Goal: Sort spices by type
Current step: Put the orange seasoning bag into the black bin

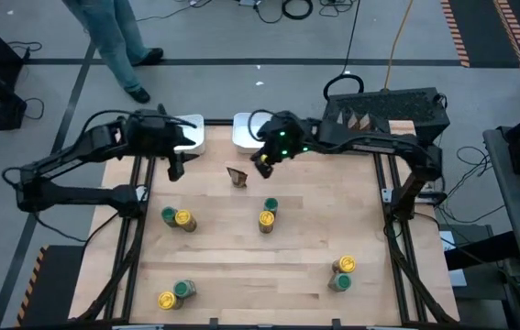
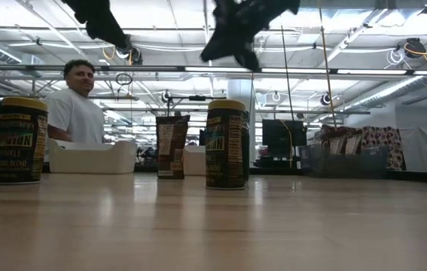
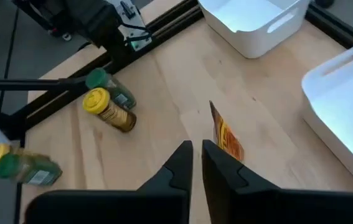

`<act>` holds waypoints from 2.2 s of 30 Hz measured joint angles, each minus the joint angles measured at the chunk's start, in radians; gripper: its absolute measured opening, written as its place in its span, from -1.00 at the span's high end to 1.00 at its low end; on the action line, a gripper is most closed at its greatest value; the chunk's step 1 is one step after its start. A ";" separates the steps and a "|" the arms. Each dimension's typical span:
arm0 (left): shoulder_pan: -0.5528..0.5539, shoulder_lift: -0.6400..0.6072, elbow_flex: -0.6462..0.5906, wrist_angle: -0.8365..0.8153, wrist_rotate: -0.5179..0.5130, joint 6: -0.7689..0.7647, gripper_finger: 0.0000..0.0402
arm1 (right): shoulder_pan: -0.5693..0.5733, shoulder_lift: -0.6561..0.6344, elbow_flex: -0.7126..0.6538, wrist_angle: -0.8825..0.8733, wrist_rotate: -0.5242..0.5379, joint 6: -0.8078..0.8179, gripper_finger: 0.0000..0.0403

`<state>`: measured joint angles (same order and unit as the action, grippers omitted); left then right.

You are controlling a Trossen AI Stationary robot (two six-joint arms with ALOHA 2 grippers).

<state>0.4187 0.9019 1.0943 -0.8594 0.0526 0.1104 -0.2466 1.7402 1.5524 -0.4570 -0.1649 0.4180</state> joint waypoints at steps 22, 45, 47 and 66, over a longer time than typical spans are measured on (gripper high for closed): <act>0.000 -0.213 -0.180 0.115 0.022 -0.158 0.01 | 0.042 0.356 0.197 0.006 0.072 -0.121 -0.06; 0.000 -0.214 -0.180 0.118 0.023 -0.150 0.01 | 0.058 0.471 0.198 0.021 0.169 -0.116 0.54; 0.000 -0.214 -0.180 0.118 0.023 -0.149 0.01 | 0.058 0.471 0.198 0.021 0.166 -0.116 0.73; 0.000 -0.214 -0.180 0.118 0.022 -0.151 0.01 | -0.003 0.311 0.319 -0.191 0.137 -0.044 0.99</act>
<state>0.4187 0.6884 0.9142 -0.7410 0.0750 -0.0406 -0.2501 2.0509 1.8717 -0.6481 -0.0280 0.3737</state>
